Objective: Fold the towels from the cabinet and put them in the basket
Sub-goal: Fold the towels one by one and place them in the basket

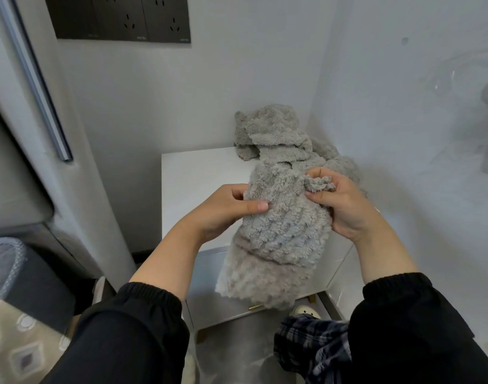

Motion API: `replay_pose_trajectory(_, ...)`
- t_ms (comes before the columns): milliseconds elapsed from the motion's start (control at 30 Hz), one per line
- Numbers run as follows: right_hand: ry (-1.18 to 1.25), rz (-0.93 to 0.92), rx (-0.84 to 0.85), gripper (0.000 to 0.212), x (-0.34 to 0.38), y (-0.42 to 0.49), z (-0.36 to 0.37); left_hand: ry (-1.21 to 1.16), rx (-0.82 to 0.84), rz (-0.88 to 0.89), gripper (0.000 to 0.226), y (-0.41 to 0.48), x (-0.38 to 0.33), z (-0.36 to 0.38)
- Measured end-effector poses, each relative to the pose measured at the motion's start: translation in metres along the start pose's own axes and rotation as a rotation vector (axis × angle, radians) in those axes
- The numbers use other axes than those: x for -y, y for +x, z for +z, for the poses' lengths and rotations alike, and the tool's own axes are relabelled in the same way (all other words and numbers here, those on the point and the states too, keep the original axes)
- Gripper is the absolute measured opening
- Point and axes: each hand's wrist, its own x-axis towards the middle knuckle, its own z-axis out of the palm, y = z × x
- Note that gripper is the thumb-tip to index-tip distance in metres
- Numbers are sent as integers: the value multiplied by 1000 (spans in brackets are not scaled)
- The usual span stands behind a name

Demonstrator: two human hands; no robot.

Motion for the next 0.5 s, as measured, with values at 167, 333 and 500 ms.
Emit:
replay_pose_trajectory(167, -206, -70, -160, 34, -5, 4, 5, -25, -197, -9, 19, 2, -1, 13)
replay_pose_trajectory(333, -414, -116, -235, 32, -10, 8, 4, 117, -487, 40, 13, 7, 1, 13)
replay_pose_trajectory(500, -388, -48, -285, 5, -16, 9, 2, 230, -597, 53, 24, 8, -2, 14)
